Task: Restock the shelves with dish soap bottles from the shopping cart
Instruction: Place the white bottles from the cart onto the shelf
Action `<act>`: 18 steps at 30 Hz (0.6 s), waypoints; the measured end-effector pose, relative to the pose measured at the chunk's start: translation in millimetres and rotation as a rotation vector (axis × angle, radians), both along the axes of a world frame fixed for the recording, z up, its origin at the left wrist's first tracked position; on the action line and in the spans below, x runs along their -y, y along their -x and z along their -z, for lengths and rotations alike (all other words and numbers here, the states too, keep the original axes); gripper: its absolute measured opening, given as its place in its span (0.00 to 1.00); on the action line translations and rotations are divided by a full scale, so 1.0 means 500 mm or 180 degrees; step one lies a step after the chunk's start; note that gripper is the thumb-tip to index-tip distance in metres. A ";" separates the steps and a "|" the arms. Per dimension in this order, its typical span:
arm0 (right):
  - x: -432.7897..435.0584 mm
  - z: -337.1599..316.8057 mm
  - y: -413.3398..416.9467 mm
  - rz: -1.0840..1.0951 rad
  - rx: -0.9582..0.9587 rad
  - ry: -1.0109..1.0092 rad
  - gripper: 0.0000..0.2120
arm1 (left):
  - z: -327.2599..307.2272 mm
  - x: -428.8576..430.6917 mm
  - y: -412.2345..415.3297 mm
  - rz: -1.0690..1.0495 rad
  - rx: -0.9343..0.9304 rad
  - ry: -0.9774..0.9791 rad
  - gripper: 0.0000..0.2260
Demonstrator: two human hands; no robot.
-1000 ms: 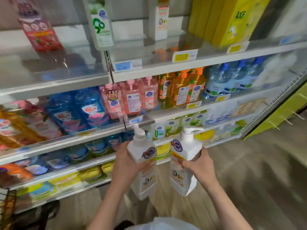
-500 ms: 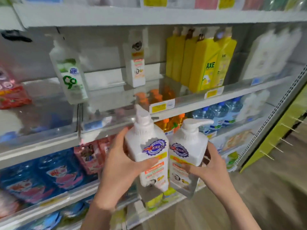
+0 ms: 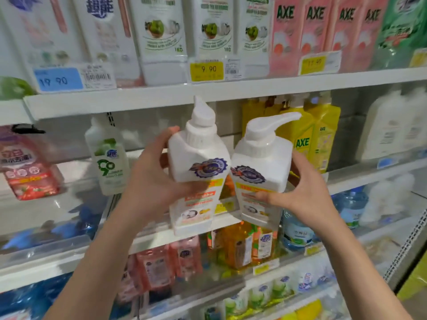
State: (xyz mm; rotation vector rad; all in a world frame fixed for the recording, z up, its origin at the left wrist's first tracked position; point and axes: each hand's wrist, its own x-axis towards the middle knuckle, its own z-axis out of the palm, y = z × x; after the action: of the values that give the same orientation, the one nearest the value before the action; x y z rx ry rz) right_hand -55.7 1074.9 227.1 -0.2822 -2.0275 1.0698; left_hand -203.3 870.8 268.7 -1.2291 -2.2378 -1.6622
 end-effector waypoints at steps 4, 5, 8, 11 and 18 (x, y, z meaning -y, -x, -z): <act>-0.063 -0.030 0.047 -0.0217 0.0026 -0.0132 0.39 | -0.013 -0.047 0.020 -0.0169 -0.0055 -0.0086 0.45; -0.079 -0.035 0.059 -0.0283 0.0000 -0.0096 0.39 | -0.014 -0.058 0.027 -0.0186 -0.0031 -0.0119 0.44; -0.119 -0.051 0.092 -0.0431 -0.0046 -0.0013 0.39 | -0.017 -0.083 0.048 -0.0284 -0.0001 -0.0180 0.43; -0.154 -0.059 0.121 -0.0574 -0.0034 0.0039 0.36 | -0.020 -0.108 0.065 -0.0402 -0.0117 -0.0135 0.43; -0.190 -0.054 0.184 -0.0726 0.0153 -0.0056 0.39 | -0.017 -0.124 0.077 -0.0446 -0.0190 -0.0263 0.43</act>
State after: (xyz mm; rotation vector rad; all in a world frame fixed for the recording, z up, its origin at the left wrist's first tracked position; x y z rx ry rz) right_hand -147.5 1169.7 254.0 -0.0686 -2.1491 1.1926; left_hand -241.7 933.0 277.3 -1.0625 -2.1439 -1.6265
